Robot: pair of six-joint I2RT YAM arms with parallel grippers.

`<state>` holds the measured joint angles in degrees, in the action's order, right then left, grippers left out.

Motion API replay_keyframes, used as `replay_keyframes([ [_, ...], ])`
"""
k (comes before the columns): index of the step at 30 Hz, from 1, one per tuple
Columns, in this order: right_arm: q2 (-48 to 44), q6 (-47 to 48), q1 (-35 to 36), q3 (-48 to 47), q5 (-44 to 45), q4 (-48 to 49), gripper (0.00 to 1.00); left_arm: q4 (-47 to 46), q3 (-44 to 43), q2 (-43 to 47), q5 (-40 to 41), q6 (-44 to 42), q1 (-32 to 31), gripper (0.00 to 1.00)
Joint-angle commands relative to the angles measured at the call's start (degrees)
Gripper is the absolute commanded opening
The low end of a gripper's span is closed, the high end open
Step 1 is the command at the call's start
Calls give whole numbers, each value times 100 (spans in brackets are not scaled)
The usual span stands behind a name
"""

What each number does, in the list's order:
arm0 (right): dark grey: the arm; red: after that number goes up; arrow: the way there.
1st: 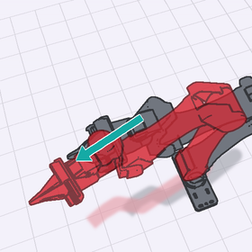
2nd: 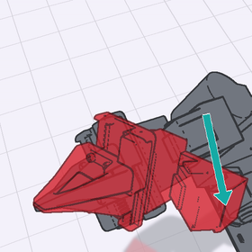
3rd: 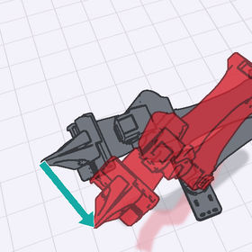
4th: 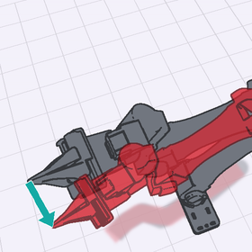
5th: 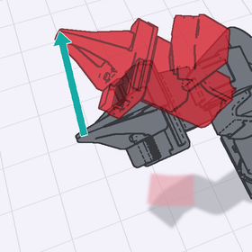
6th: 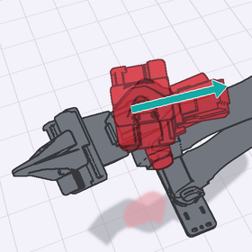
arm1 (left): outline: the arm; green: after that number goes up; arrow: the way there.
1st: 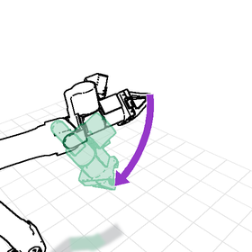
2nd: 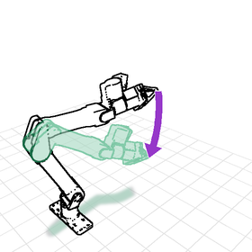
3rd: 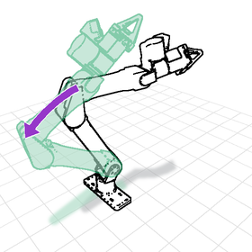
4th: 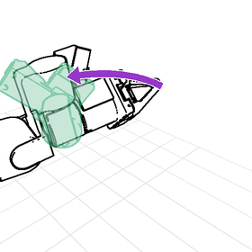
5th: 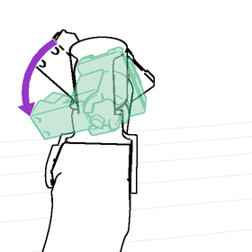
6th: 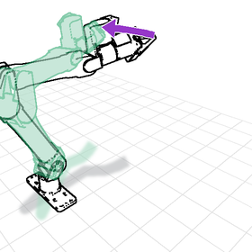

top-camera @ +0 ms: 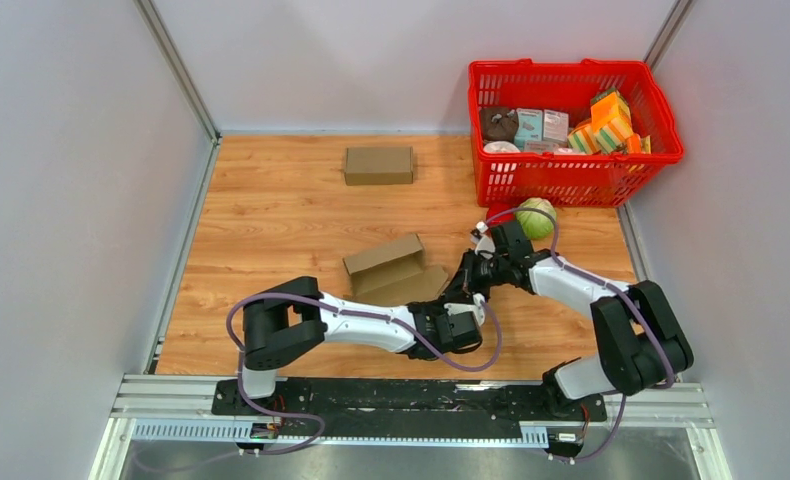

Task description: Fold the paper box

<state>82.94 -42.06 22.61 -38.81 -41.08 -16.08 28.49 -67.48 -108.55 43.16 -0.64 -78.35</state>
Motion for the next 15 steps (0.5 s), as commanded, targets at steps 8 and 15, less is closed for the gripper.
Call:
replay_keyframes([
  [8, -1455, 1233, -1777, -1440, -412, -1456, 75, 1577, -327, 1651, -525, 1723, 740, 0],
  [15, -2203, 2053, -1286, -1289, 925, -1733, 84, 2196, -529, 3260, -2898, 4473, 2541, 0],
])
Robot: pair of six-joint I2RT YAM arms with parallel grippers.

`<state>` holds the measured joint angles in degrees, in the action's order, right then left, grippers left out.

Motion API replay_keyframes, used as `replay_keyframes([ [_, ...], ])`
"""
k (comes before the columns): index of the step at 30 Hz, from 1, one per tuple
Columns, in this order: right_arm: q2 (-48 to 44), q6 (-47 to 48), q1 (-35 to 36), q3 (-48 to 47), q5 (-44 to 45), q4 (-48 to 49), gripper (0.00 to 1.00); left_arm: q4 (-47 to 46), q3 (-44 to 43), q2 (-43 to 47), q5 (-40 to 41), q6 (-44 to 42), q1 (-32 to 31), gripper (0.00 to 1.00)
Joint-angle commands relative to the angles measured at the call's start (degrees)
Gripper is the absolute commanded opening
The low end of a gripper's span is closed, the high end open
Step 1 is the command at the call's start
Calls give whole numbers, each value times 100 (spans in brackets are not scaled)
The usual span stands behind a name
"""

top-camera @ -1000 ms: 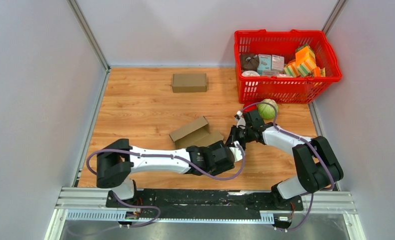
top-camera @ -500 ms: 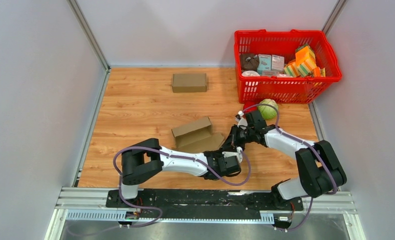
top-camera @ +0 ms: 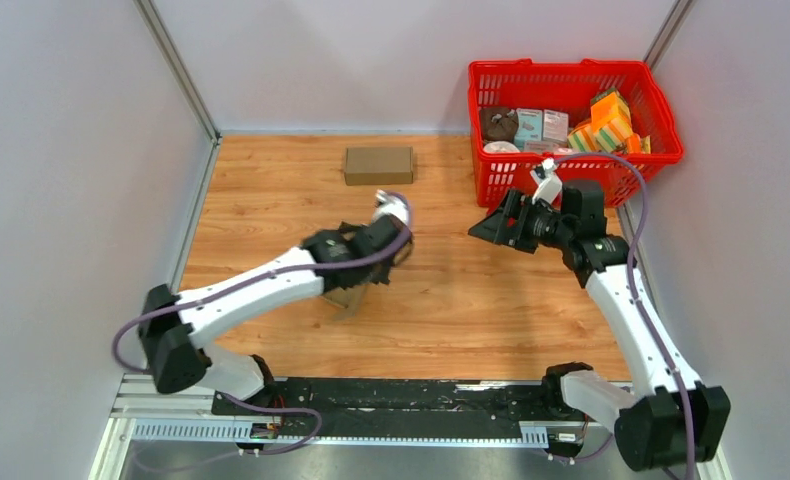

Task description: Fold the paper box

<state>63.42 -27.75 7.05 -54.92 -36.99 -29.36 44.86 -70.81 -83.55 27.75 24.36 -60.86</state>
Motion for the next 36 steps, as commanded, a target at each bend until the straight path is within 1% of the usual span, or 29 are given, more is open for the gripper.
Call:
replay_keyframes([
  [1, -268, 700, 540, 393, 561, -273, 85, 498, -145, 1074, -1612, 2637, 1039, 0],
  [2, -269, 709, 717, 472, 605, -185, 86, 193, -31, 1243, -2093, 2992, 1581, 0],
  [3, -286, 735, 919, 586, 858, -105, 87, -2, 292, 1410, -2324, 3405, 1812, 0],
  [4, -269, 770, 1365, 622, 982, 96, 88, -256, 530, 1733, -2544, 4261, 2093, 0],
  [5, -260, 823, 1604, 640, 1149, 150, 91, -842, 785, 1876, -2746, 4688, 2287, 0],
  [6, -277, 850, 1842, 657, 1507, 229, 92, -978, 1205, 1999, -2748, 5170, 2646, 0],
  [7, -295, 893, 2288, 736, 1633, 456, 93, -1092, 1375, 2148, -2748, 5976, 2763, 0],
  [8, -304, 990, 2492, 789, 1773, 588, 96, -1189, 1463, 2176, -2461, 6271, 2833, 0],
  [9, -330, 1078, 2851, 868, 1992, 746, 97, -1068, 1447, 2185, -2206, 6709, 2878, 0],
  [10, -339, 1192, 3046, 1025, 2151, 1070, 97, -902, 1395, 2089, -2038, 6870, 2895, 0],
  [12, -391, 1629, 3450, 1237, 2976, 1432, 98, -576, 1089, 1905, -1984, 7046, 2948, 0],
  [13, -435, 1780, 3835, 1368, 3222, 1929, 99, -340, 939, 1677, -2027, 7152, 2992, 0],
  [14, -453, 1903, 3996, 1604, 3564, 2187, 100, 176, 772, 1545, -2054, 7214, 2992, 0],
  [16, -462, 2246, 4399, 1773, 3899, 2879, 100, 714, 209, 1142, -2063, 7258, 2992, 0],
  [17, -453, 2317, 4471, 1861, 3936, 3136, 100, 1274, 7, 1009, -2054, 7284, 2992, 0],
  [18, -444, 2379, 4594, 1853, 3919, 3269, 100, 1488, -325, 885, -2045, 7285, 3001, 0],
  [20, -427, 2493, 4787, 1748, 4093, 3332, 100, 1927, -539, 647, -1984, 7293, 2992, 0],
  [22, -331, 2598, 5095, 1695, 4428, 3490, 99, 2026, -619, 577, -2019, 7451, 2992, 0],
  [24, -76, 2573, 5297, 1616, 5102, 3717, 98, 2009, -592, 559, -2045, 7513, 2992, 0],
  [25, 47, 2477, 5342, 1555, 5454, 3753, 95, 2035, -610, 542, -2037, 7531, 2992, 0],
  [28, 276, 2493, 5438, 1597, 5475, 4104, 86, 2115, -628, 541, -1993, 7636, 2992, 0],
  [29, 285, 2372, 5473, 1633, 5701, 4227, 84, 2080, -627, 533, -1958, 7654, 2992, 0],
  [30, 363, 2327, 5500, 1668, 5781, 4368, 80, 2071, -662, 515, -1949, 7645, 2992, 0],
  [31, 399, 2309, 5491, 1668, 5852, 4404, 71, 2071, -689, 498, -1940, 7619, 2992, 0],
  [32, 443, 2248, 5500, 1668, 6061, 4456, 69, 2044, -706, 471, -2001, 7584, 2992, 1],
  [33, 469, 2230, 5491, 1686, 6133, 4570, 67, 1992, -698, 454, -2045, 7523, 2992, 10],
  [34, 513, 2265, 5500, 1677, 6195, 4589, 57, 1826, -663, 462, -2089, 7496, 2992, 23],
  [35, 557, 2265, 5491, 1651, 6361, 4580, 50, 1703, -619, 480, -2150, 7443, 2992, 46],
  [36, 584, 2265, 5413, 1625, 6328, 4510, 43, 1606, -523, 549, -2142, 7295, 2992, 55],
])
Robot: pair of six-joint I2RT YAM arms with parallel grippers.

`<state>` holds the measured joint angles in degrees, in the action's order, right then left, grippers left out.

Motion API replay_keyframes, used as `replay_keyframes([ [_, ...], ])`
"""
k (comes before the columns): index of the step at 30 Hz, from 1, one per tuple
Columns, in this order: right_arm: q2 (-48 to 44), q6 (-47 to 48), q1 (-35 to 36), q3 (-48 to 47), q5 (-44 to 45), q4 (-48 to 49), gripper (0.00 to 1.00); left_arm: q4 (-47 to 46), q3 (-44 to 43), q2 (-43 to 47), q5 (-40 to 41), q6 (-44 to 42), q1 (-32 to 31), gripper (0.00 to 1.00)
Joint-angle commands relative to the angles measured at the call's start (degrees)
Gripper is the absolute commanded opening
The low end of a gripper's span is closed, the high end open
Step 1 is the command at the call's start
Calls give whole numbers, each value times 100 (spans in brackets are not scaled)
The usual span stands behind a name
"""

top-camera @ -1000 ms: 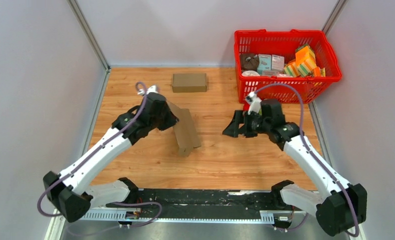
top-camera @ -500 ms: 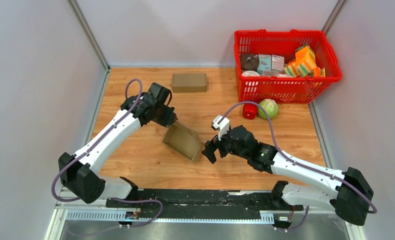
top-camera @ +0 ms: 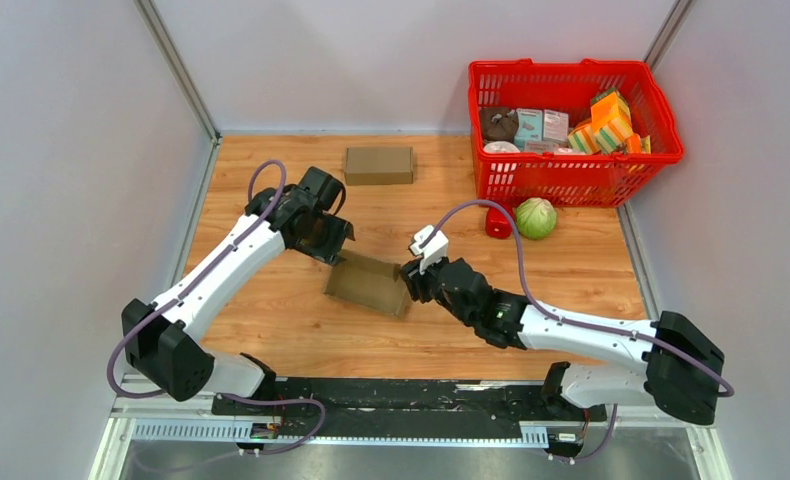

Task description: Fold the paper box

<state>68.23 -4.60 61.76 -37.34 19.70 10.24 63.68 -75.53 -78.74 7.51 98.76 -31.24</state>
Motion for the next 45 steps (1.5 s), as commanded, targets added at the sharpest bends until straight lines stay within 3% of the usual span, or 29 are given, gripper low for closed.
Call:
replay_keyframes([
  [1, 138, -50, -119, -150, 579, 541, 30, -469, -15, 130, -74, -251, 31, 64],
  [2, 138, -76, -181, -116, 431, 567, 25, -610, 46, 200, 4, -409, 31, 73],
  [4, 165, -67, -409, -80, 219, 628, 13, -1161, 292, 490, 40, -1250, 31, 74],
  [9, 358, -32, -822, -194, -441, 332, 13, -1964, 977, 1578, 480, -4185, 66, 76],
  [12, 210, -102, -902, -177, -792, 33, 31, -1842, 1390, 2114, 427, -5485, 259, 77],
  [13, 122, -172, -911, -168, -854, -65, 46, -1876, 1539, 2256, 279, -5795, 338, 77],
  [15, -247, -251, -902, -98, -1082, -450, 59, -1606, 1891, 2738, 531, -6104, 549, 76],
  [16, -370, -261, -902, 33, -1178, -557, 71, -1674, 2049, 2924, 471, -6323, 654, 74],
  [17, -502, -200, -902, 138, -1527, -610, 76, -1779, 2355, 3117, 53, -6847, 820, 71],
  [19, -652, -155, -902, 332, -1881, -690, 82, -1920, 2586, 3557, -30, -7046, 1207, 70],
  [20, -627, -86, -894, 385, -2518, -620, 82, -1982, 2726, 3637, -161, -7063, 1365, 73],
  [22, -391, -111, -832, 403, -2708, -401, 83, -2340, 2841, 3612, -642, -6906, 1945, 77],
  [24, -223, -94, -683, 403, -2604, -16, 84, -2745, 3078, 3533, -1574, -6433, 2227, 79],
  [27, 76, -6, -464, 131, -1702, 22, 84, -3221, 3237, 3541, -1727, -5992, 2316, 79],
  [30, 427, 64, -454, -124, -901, 74, 78, -3204, 3377, 3672, -1340, -5790, 2368, 79],
  [31, 533, 82, -454, -176, -689, 92, 67, -3456, 3482, 3751, -1401, -5737, 2412, 79],
  [34, 622, 118, -463, -177, -126, 153, 50, -3993, 4036, 4173, -1349, -5491, 2614, 77],
  [36, 630, 74, -576, -151, -177, 241, 44, -4257, 4431, 4506, -1331, -5280, 2711, 77],
  [37, 657, 39, -612, -159, -238, 259, 35, -4633, 4572, 4586, -1357, -5236, 2711, 76],
  [41, 850, 108, -691, -308, -388, 294, 17, -5829, 5466, 4719, -1646, -5069, 2711, 77],
  [42, 894, 143, -761, -352, -449, 242, 14, -6519, 5644, 4666, -1752, -5034, 2711, 76],
  [45, 1017, 231, -989, -589, -660, 14, 0, -7280, 6014, 4238, -2218, -5270, 2685, 68],
])
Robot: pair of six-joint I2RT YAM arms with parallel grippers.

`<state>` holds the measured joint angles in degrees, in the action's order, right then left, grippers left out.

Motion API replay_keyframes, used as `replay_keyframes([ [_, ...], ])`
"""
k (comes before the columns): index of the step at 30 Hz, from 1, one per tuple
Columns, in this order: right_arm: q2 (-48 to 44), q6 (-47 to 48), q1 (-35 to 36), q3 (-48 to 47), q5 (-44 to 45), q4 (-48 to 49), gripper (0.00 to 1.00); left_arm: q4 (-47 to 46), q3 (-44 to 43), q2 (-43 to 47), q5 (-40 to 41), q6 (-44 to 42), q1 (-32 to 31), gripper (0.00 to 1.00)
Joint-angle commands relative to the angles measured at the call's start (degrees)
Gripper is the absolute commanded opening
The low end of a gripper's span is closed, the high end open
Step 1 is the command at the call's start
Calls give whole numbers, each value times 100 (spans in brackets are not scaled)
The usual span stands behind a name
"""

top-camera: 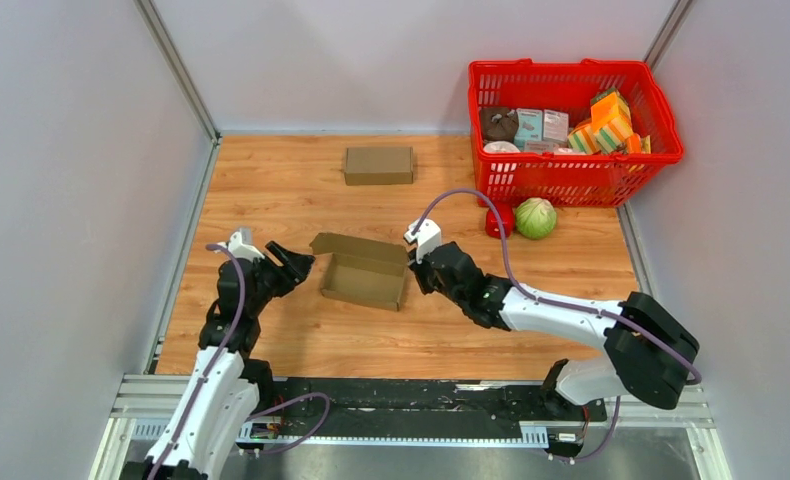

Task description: Fold the paper box

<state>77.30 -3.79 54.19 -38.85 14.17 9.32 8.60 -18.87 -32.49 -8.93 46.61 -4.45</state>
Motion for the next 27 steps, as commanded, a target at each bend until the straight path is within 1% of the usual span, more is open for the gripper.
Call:
replay_keyframes([
  [1, 110, 177, -303, -457, -160, 70, 0, -2070, 393, -503, -636, -134, -29, 68],
  [2, 93, 203, -382, -483, -387, 44, 0, -2203, 428, -617, -628, -396, -82, 68],
  [4, 49, 265, -707, -518, -713, -132, 0, -2135, 315, -925, -541, -696, -222, 69],
  [5, 31, 326, -822, -588, -1141, -228, 0, -2091, 184, -987, -505, -923, -258, 72],
  [7, 22, 555, -1059, -659, -1373, -457, 0, -2152, 112, -1110, -531, -1109, -276, 77],
  [8, 48, 590, -1121, -685, -1695, -510, 0, -2143, 16, -1163, -531, -1293, -276, 78],
  [9, 66, 625, -1243, -746, -1838, -597, 0, -2152, -46, -1241, -583, -1425, -285, 78],
  [10, 92, 678, -1288, -782, -1970, -633, 0, -2196, -107, -1303, -836, -1557, -285, 80],
  [12, 224, 748, -1385, -913, -2260, -782, 0, -2196, -379, -1724, -1232, -1944, -285, 80],
  [13, 277, 774, -1429, -957, -2296, -826, 0, -2092, -537, -1934, -1678, -2102, -285, 78],
  [14, 321, 775, -1473, -993, -2409, -844, 0, -2004, -834, -2363, -1961, -2330, -285, 75],
  [15, 391, 775, -1586, -1045, -2506, -879, 0, -1985, -942, -2541, -2225, -2375, -285, 73],
  [16, 426, 757, -1631, -1063, -2559, -897, 0, -2133, -978, -2673, -2549, -2376, -293, 69],
  [17, 453, 757, -1666, -1081, -2621, -906, 0, -2352, -856, -2779, -2561, -2228, -302, 69],
  [18, 470, 748, -1745, -1089, -2674, -906, 0, -2633, -777, -2780, -2492, -2218, -372, 70],
  [19, 479, 740, -1780, -1133, -2735, -906, 0, -2601, -732, -2772, -2169, -2435, -416, 73],
  [20, 488, 731, -1816, -1151, -2866, -906, 0, -2435, -801, -2763, -1913, -2620, -477, 74],
  [21, 505, 731, -1859, -1168, -2894, -906, 0, -1972, -898, -2771, -1641, -2822, -565, 75],
  [22, 514, 731, -1877, -1169, -2911, -906, 0, -1837, -977, -2798, -1334, -3068, -618, 76],
  [27, 558, 713, -1992, -1151, -3008, -915, 0, -1756, -1083, -2684, -945, -3272, -619, 76],
])
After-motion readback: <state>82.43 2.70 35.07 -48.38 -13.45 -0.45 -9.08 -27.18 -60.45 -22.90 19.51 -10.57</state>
